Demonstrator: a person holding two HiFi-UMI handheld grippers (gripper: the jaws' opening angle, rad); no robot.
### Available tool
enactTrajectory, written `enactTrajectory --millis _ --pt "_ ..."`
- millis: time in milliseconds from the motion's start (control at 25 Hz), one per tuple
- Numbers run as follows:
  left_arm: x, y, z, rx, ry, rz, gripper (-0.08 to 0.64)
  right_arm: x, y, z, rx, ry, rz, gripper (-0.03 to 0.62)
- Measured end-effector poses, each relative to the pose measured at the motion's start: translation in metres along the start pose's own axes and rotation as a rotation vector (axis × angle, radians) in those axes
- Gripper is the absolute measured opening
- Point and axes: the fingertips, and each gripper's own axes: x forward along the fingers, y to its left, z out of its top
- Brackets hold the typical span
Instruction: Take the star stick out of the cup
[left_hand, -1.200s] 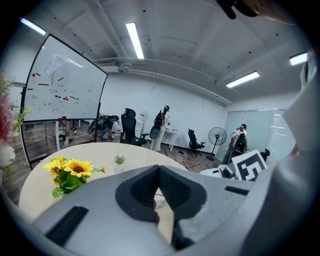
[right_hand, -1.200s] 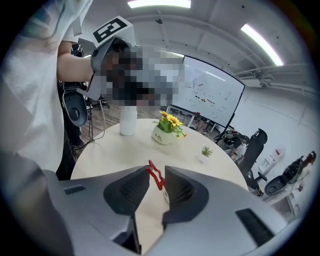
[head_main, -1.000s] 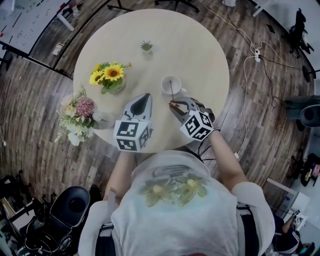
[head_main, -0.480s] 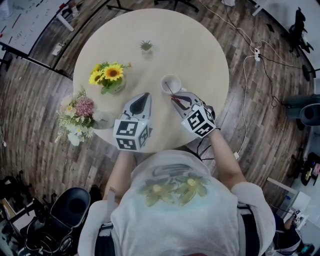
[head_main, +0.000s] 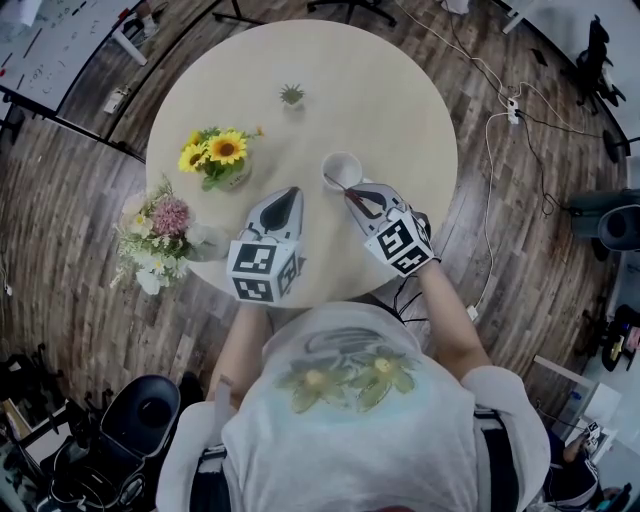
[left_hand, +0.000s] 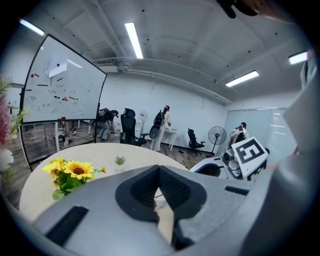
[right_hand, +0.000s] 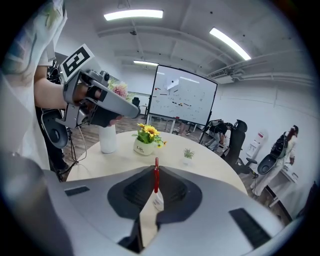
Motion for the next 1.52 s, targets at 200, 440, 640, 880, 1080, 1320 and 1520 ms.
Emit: enactTrajectory --millis 200,440,640,880,1080,1320,1520 --pt "-0.001 -0.001 -0.001 0.000 0.000 0.000 0.002 -0.005 -0.004 0.004 0.032 -0.015 -0.017 0.034" --pt "0.000 0.000 0.000 -0.001 -0.002 -0.001 0.002 -0.008 -0.009 0.006 0.066 -0.023 -0.038 0.034" --pt "0.000 -0.002 0.000 0.000 -0.002 -0.005 0.002 -0.014 -0.014 0.013 0.104 -0.044 -0.055 0.034" --pt "0.000 -0.001 0.002 0.000 -0.006 -0.007 0.002 -0.019 -0.022 0.020 0.131 -0.062 -0.075 0.034" --pt "0.000 -0.002 0.004 0.001 -0.010 -0.008 0.002 -0.023 -0.028 0.024 0.163 -0.081 -0.090 0.034" --pt "-0.001 -0.004 0.004 0.001 -0.013 -0.011 0.002 -0.027 -0.033 0.032 0.181 -0.100 -0.106 0.034" --pt "-0.001 -0.006 0.005 0.003 -0.016 -0.016 0.002 -0.031 -0.037 0.037 0.176 -0.116 -0.118 0.034"
